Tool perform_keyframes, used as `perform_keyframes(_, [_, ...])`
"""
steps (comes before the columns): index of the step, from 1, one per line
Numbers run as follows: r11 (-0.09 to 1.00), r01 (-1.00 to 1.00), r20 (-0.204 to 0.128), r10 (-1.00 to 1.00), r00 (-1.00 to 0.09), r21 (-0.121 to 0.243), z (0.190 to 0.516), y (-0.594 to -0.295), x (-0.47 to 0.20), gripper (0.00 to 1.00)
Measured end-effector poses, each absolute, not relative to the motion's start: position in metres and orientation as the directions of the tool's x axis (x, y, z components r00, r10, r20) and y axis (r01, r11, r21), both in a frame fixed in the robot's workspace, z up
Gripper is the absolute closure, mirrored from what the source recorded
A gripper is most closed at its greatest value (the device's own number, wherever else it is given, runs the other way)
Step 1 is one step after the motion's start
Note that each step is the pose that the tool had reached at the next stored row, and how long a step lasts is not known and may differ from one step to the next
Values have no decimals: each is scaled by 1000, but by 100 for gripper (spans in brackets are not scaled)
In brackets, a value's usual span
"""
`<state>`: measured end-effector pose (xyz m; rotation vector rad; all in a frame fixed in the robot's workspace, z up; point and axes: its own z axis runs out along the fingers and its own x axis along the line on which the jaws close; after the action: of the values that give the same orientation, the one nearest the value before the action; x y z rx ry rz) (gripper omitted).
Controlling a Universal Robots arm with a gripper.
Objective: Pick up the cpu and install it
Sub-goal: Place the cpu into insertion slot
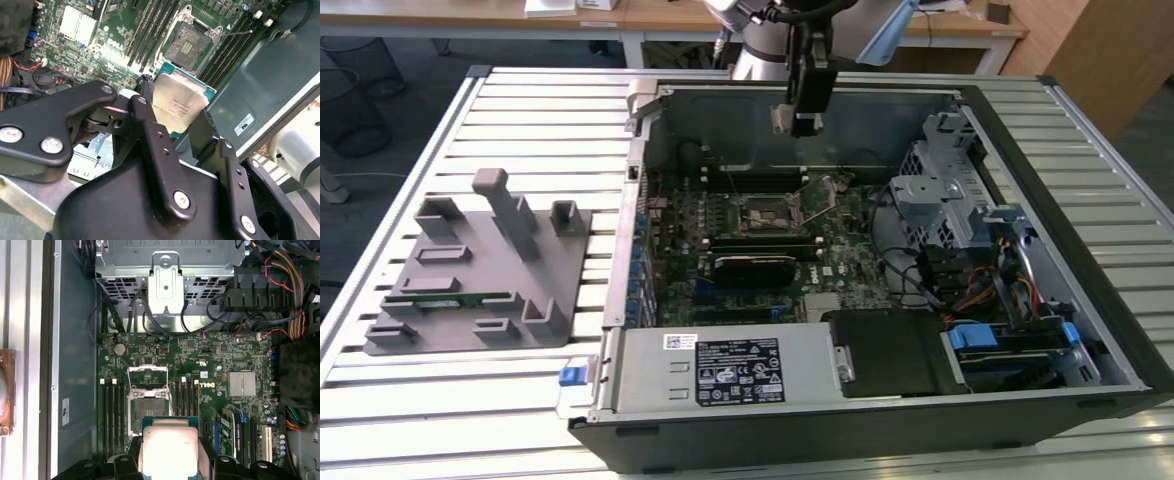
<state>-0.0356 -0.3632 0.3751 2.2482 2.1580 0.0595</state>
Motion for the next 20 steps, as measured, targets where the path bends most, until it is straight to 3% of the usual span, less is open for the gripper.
perform_keyframes(20, [-147,988,10,989,147,44,375,-363,-36,47])
